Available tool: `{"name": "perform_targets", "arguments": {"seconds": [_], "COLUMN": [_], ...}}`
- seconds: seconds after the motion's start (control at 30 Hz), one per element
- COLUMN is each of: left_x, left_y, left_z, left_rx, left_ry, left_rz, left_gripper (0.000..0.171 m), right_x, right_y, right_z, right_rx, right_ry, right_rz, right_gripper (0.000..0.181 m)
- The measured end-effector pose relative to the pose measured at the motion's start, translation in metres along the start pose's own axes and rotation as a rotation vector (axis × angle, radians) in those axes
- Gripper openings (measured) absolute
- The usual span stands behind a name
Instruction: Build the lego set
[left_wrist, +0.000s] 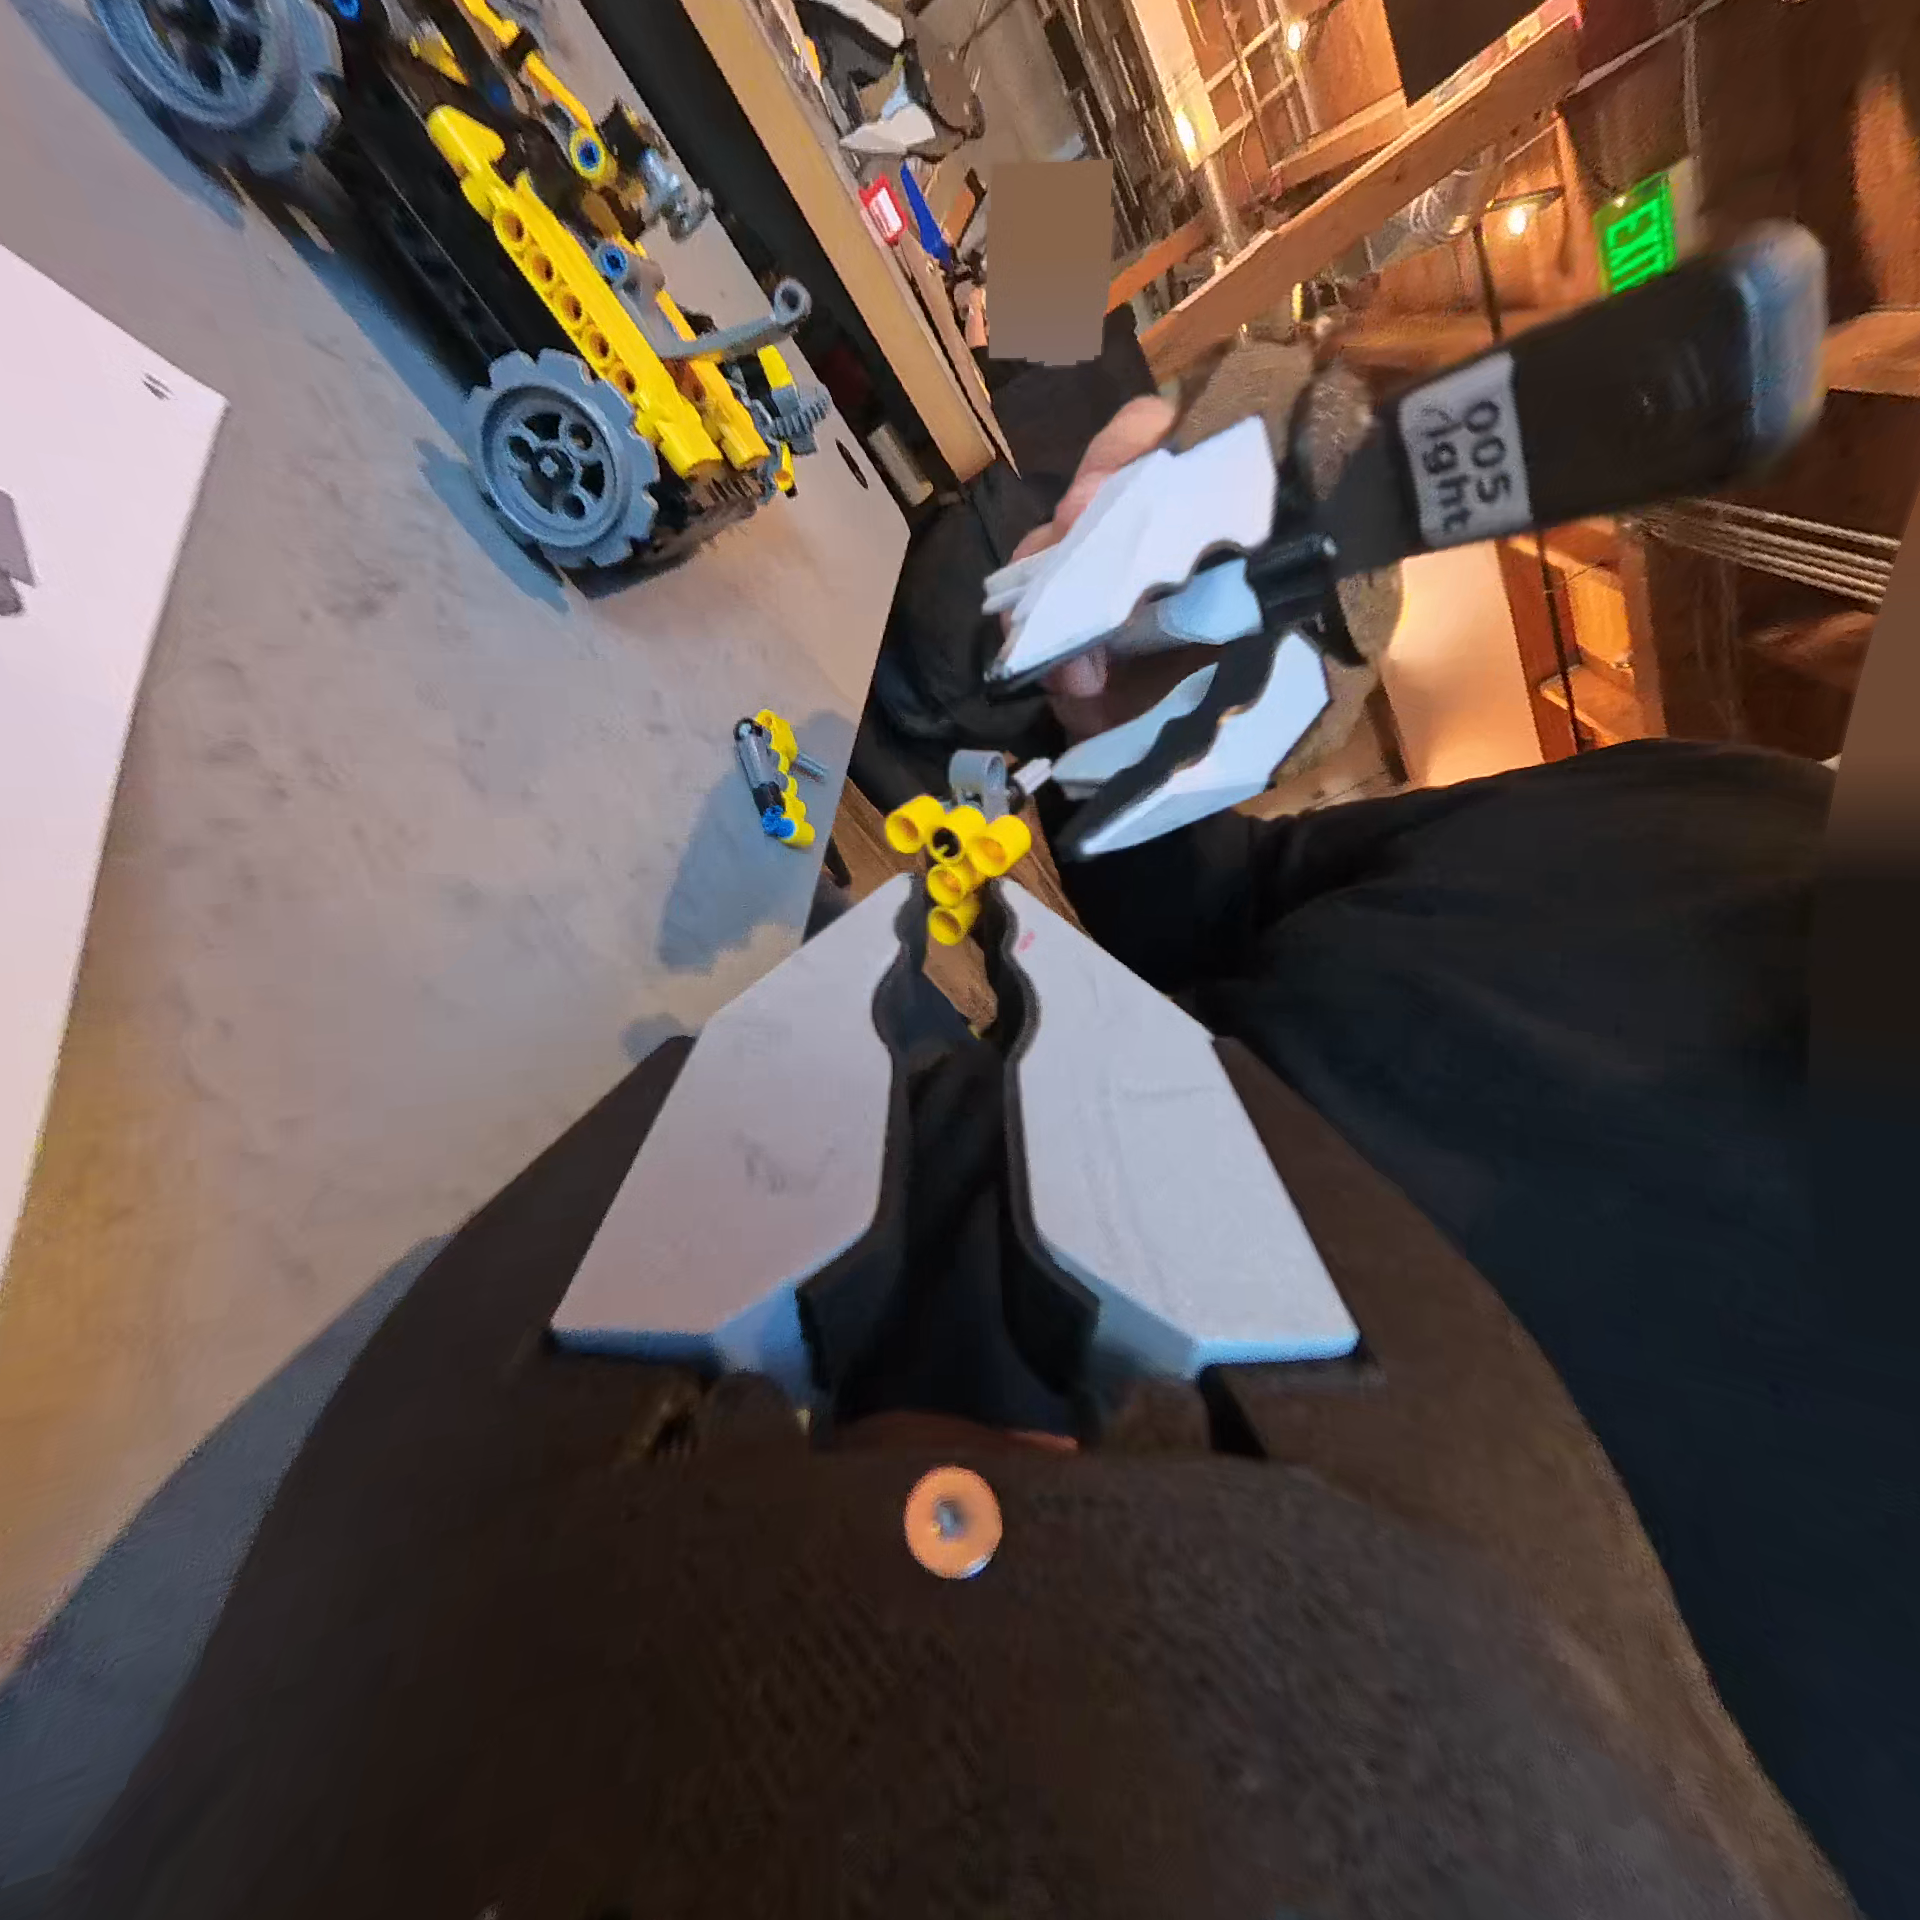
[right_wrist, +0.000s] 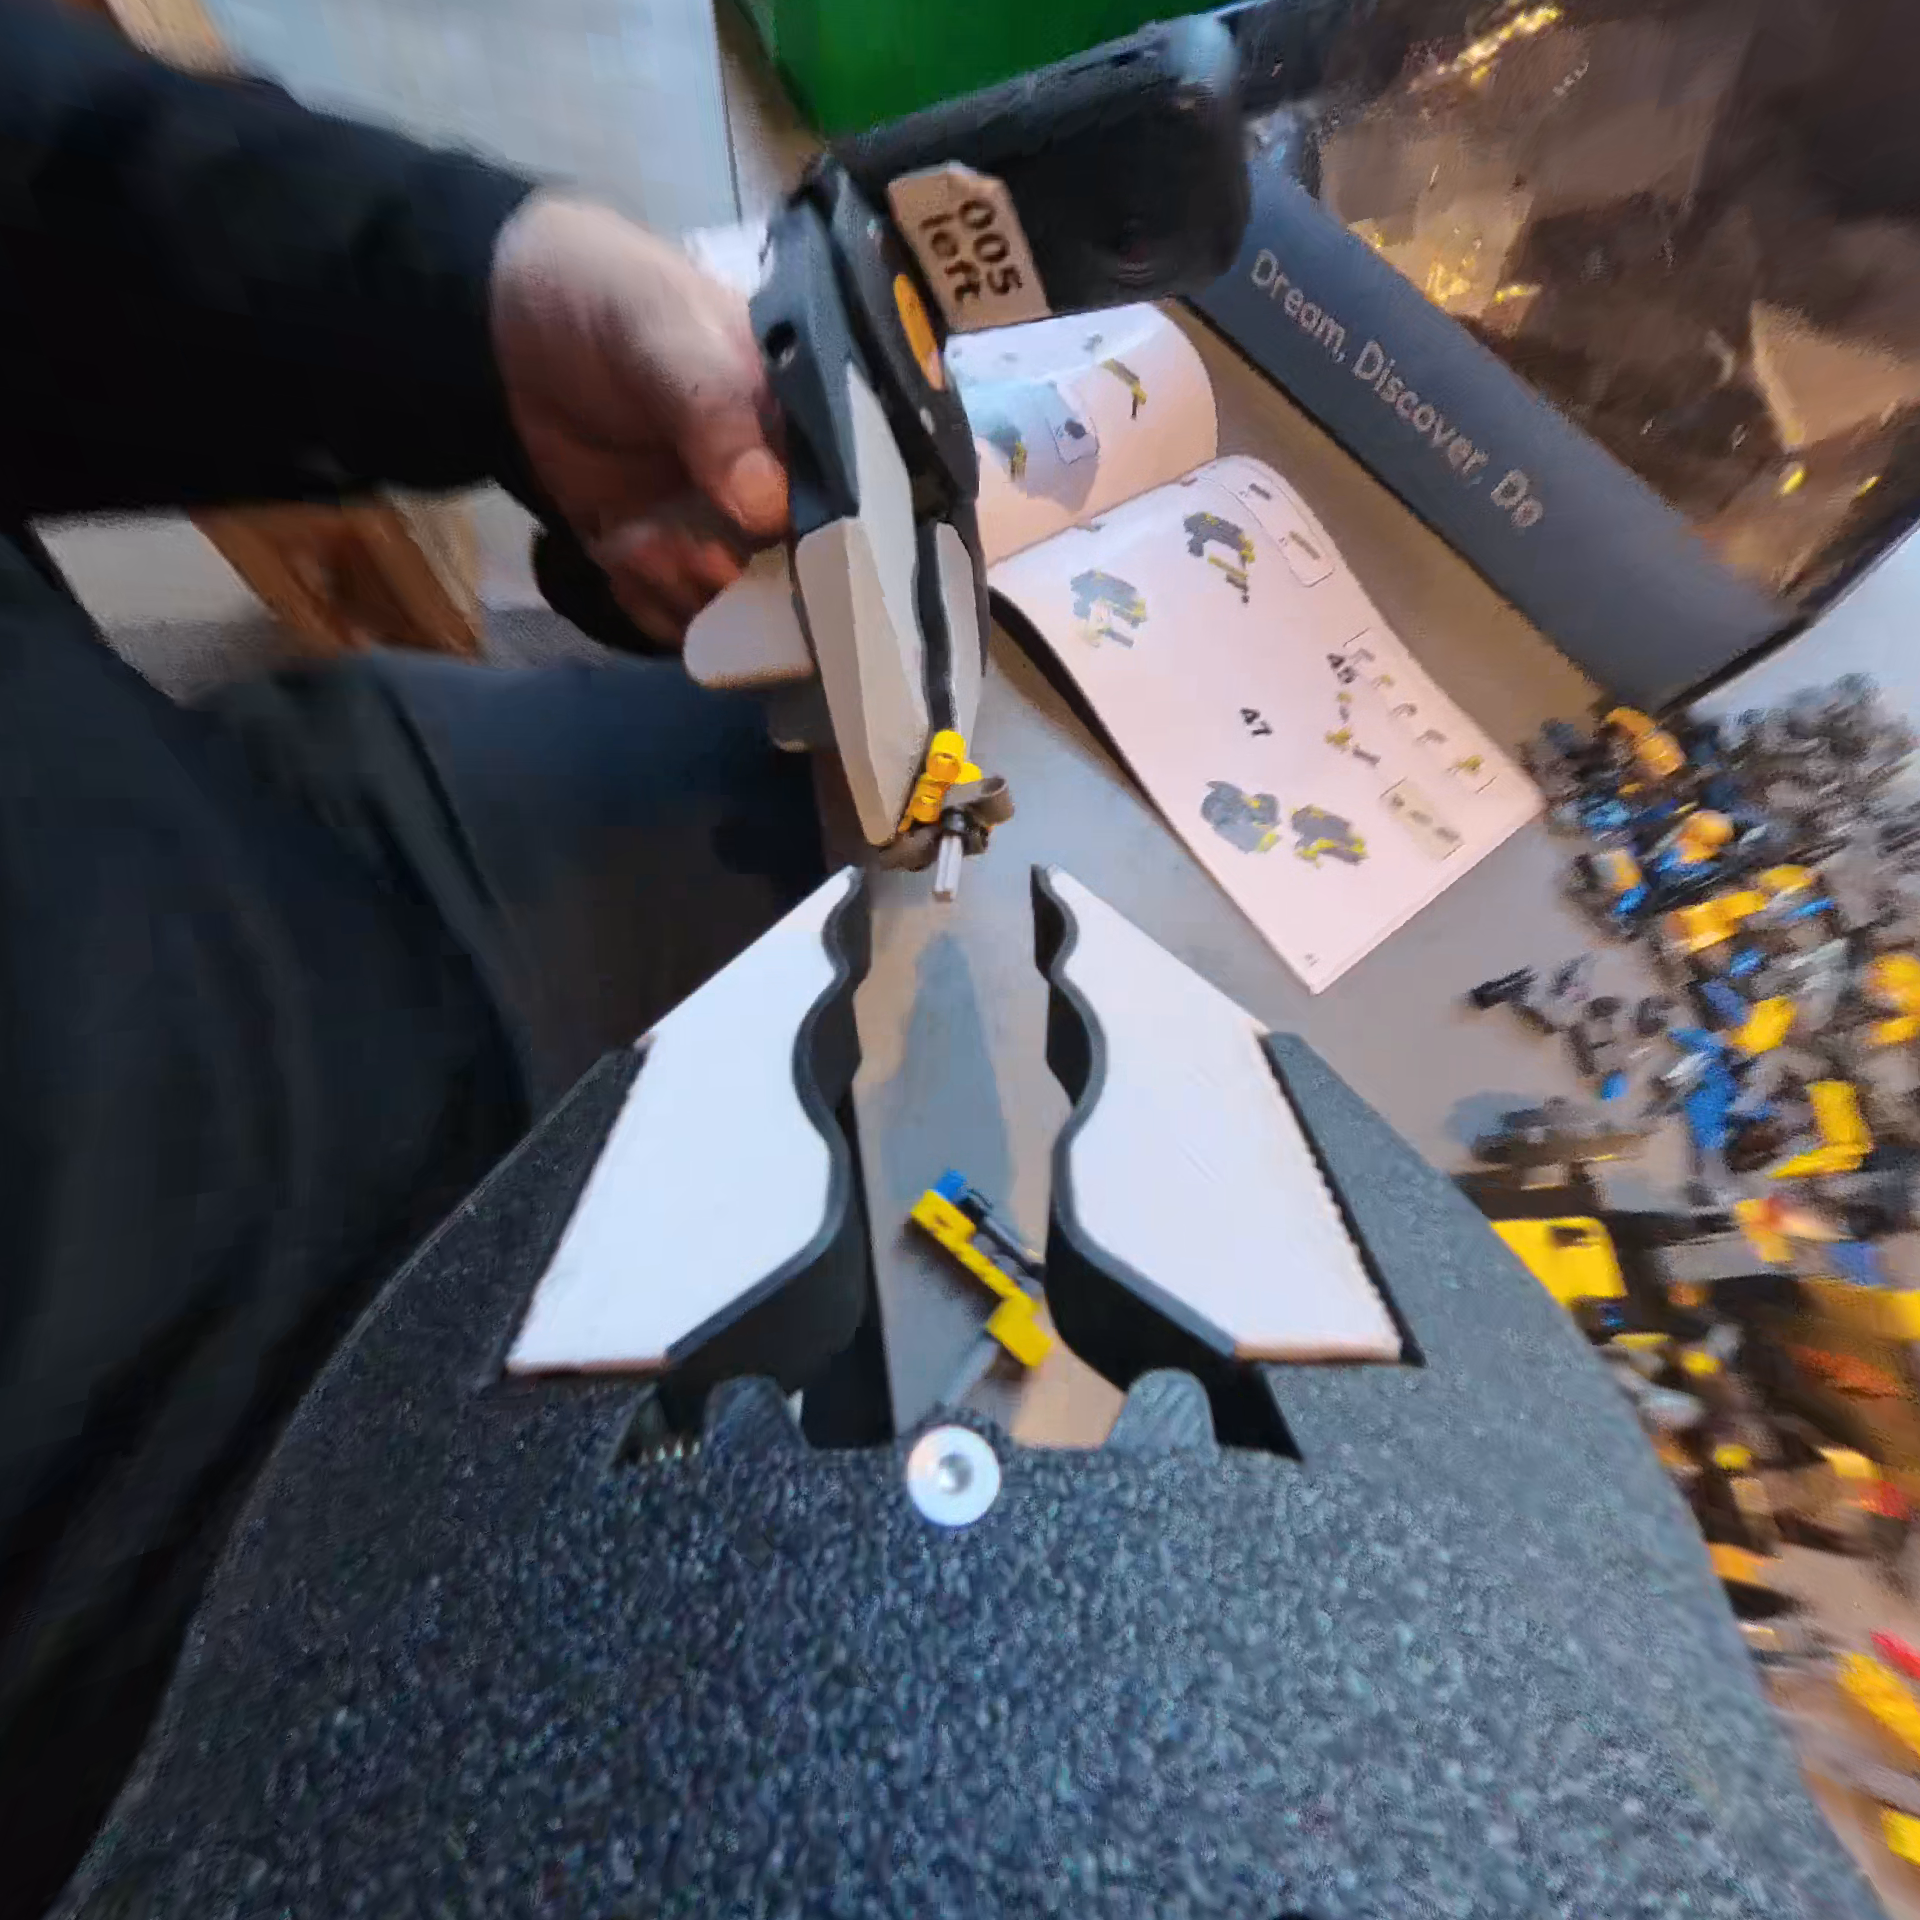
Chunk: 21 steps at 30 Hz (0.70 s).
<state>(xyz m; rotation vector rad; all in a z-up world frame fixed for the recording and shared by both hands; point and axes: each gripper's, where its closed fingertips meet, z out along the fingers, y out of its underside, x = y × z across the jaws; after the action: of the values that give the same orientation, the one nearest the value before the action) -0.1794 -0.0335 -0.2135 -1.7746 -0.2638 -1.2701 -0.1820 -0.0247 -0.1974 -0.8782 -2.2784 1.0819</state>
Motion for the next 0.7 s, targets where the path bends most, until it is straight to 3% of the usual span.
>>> {"name": "perform_targets", "arguments": {"seconds": [0.17, 0.3, 0.37, 0.43, 0.47, 0.6, 0.7], "left_x": [0.0, -0.001, 0.002, -0.002, -0.001, 0.003, 0.008], "left_y": [0.008, 0.006, 0.001, -0.004, -0.008, -0.011, -0.001], "left_z": [0.002, -0.002, -0.007, -0.019, -0.025, -0.035, -0.029], "left_rx": [-0.029, -0.011, -0.007, -0.028, -0.032, -0.114, -0.183], "left_ry": [0.002, -0.026, -0.059, -0.163, -0.216, -0.413, -0.412], "left_rz": [-0.055, -0.066, -0.01, 0.129, 0.247, 0.689, 0.869], "left_gripper": [0.009, 0.01, 0.016, 0.046, 0.05, 0.045, 0.046], "right_x": [-0.002, 0.0, 0.007, 0.013, 0.013, 0.0, -0.011], "right_y": [0.007, 0.008, 0.007, 0.009, 0.009, 0.004, 0.001], "right_z": [0.01, 0.013, 0.012, 0.009, 0.008, 0.005, 0.005], "right_rx": [-0.144, -0.151, -0.127, -0.084, -0.057, 0.074, 0.129], "right_ry": [0.134, 0.161, 0.154, 0.116, 0.069, -0.179, -0.339], "right_rz": [-0.346, -0.344, -0.209, -0.006, 0.112, 0.526, 0.741], "right_gripper": [0.004, 0.004, 0.004, 0.004, 0.004, 0.004, 0.004]}}
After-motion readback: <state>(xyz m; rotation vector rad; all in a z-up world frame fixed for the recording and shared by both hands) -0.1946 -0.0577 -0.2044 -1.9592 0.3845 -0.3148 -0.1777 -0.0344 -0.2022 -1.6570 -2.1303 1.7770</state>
